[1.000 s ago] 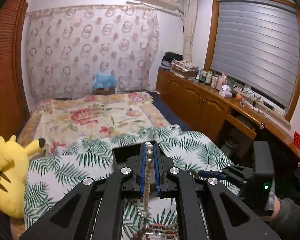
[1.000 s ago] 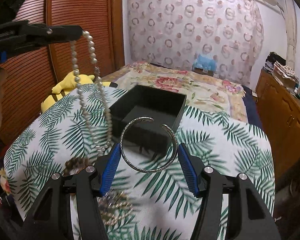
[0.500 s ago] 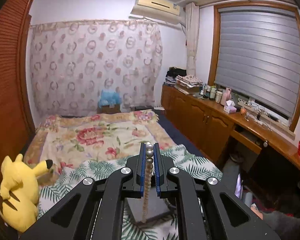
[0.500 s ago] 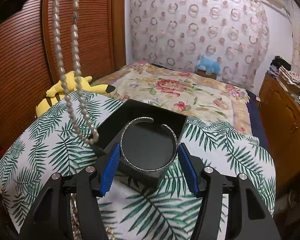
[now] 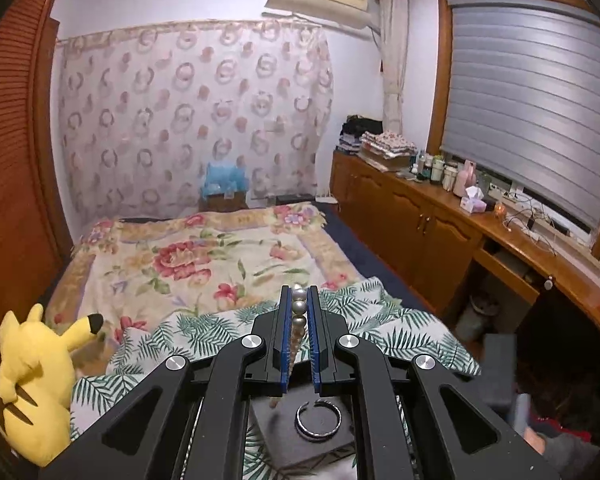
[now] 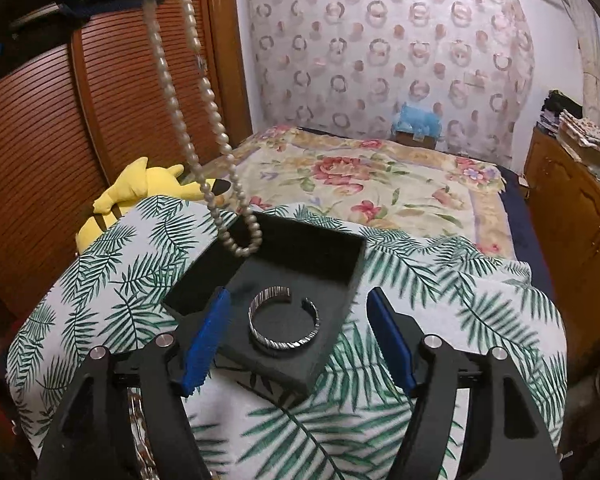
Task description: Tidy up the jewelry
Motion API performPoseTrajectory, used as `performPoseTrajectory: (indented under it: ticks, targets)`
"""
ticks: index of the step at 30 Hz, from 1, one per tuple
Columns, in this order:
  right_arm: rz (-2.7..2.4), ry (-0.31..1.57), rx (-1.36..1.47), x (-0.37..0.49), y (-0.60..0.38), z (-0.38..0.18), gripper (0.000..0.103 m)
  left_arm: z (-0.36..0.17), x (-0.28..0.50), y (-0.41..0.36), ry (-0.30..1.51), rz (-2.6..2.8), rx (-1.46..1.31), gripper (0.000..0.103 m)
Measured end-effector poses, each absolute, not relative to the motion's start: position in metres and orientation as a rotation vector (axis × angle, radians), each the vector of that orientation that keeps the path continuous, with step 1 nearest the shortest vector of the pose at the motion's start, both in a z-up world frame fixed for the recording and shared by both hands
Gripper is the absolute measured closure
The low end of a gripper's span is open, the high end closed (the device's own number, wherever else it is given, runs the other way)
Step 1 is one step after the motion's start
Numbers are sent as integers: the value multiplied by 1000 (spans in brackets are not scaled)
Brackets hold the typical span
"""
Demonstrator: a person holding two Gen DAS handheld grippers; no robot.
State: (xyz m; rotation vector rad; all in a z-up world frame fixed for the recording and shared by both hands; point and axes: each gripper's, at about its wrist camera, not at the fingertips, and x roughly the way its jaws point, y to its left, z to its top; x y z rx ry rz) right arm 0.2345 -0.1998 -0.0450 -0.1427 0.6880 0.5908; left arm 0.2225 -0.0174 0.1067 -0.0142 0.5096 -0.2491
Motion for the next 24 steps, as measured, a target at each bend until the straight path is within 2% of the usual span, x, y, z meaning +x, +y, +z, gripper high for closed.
performPoseTrajectory:
  ticks: [8, 12, 17, 21, 24]
  targets:
    - [571, 672, -138, 203, -222, -49, 30, 76, 230, -23, 567, -222, 22, 95]
    - [578, 656, -119, 177, -231, -49, 30, 61, 215, -20, 582, -224, 33, 80]
    - [600, 656, -86, 145, -238, -57, 30, 35, 183, -12, 610, -232, 41, 78]
    - [608, 672, -83, 123, -239, -66, 30, 11, 155, -5, 641, -246, 43, 70]
    - [602, 686, -107, 111, -236, -74, 30, -6, 138, -5, 667, -247, 48, 69]
